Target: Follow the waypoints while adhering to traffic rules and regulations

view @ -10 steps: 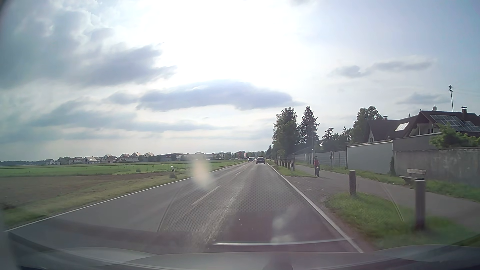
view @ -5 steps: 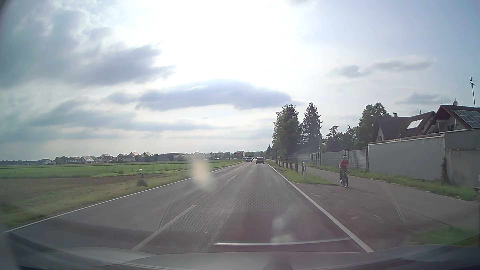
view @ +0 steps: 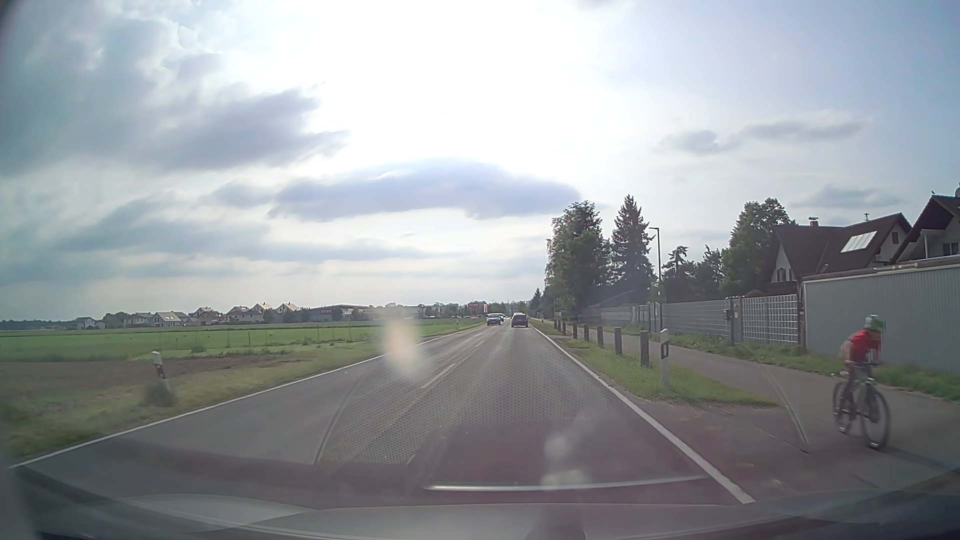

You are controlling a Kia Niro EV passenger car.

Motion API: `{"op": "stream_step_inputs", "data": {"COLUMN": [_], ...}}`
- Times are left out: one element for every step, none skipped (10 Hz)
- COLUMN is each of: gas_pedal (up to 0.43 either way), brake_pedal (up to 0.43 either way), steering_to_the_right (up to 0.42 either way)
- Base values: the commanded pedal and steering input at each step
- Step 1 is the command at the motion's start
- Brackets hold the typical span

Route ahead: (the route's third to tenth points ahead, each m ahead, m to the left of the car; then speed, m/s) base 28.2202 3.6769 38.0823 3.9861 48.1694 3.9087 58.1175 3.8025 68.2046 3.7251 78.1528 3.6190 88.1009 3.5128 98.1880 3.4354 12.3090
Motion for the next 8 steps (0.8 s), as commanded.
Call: {"op": "stream_step_inputs", "data": {"gas_pedal": [0.177,0.177,0.177,0.177,0.177,0.169,0.169,0.169], "brake_pedal": [0.0,0.0,0.0,0.0,0.0,0.0,0.0,0.0], "steering_to_the_right": [0.003,0.003,0.003,0.003,0.003,0.003,0.002,0.002]}}
